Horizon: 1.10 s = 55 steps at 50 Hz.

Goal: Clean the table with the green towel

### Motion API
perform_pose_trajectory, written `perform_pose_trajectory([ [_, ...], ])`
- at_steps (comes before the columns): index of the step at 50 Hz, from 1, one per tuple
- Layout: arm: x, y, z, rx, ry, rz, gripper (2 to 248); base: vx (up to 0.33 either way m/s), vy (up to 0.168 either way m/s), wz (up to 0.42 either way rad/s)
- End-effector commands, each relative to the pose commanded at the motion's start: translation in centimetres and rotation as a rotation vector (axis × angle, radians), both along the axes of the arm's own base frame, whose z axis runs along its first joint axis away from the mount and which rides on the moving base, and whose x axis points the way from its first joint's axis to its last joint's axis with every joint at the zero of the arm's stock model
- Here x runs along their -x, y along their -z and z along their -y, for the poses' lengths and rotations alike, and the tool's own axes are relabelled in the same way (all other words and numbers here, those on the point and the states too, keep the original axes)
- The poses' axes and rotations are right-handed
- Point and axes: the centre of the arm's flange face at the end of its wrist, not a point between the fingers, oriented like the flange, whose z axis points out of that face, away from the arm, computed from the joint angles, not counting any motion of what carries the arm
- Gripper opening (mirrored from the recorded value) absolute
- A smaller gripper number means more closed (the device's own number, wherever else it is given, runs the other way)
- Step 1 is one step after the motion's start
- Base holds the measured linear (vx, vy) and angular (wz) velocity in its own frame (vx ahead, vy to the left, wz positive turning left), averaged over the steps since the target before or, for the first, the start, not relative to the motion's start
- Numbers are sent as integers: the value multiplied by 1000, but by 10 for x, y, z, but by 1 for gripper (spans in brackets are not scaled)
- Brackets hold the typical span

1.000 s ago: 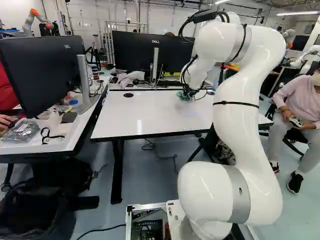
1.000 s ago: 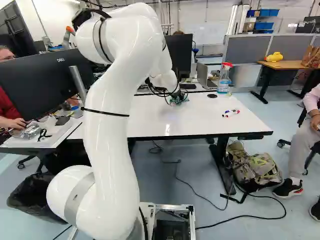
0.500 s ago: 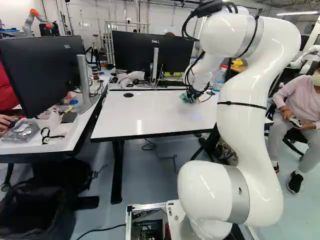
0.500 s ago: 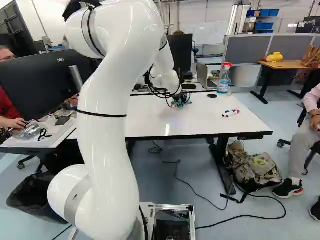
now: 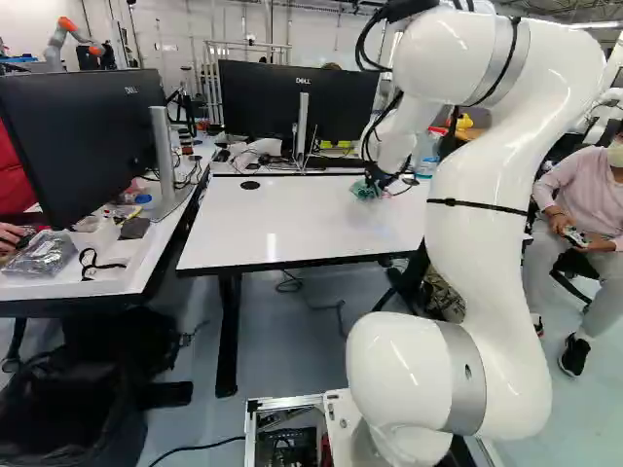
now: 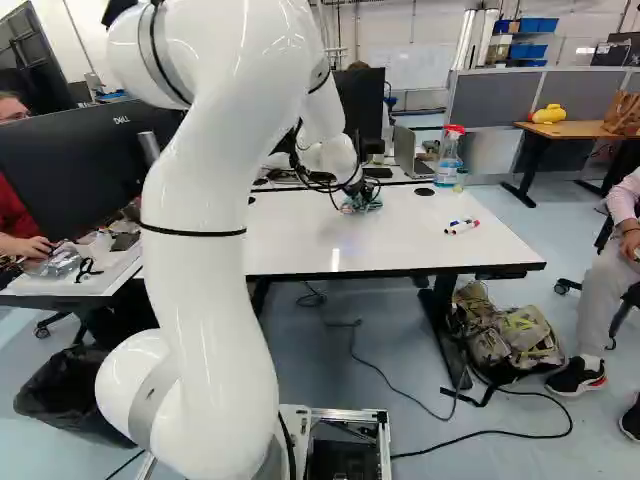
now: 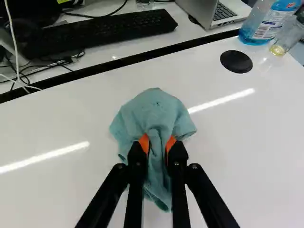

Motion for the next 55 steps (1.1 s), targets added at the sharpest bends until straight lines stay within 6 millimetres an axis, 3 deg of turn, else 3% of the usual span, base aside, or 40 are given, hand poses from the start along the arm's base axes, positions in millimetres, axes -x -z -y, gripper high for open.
perform_pose_trajectory([
  [55, 104, -9, -22, -15, 17, -49, 58, 0, 0, 0],
])
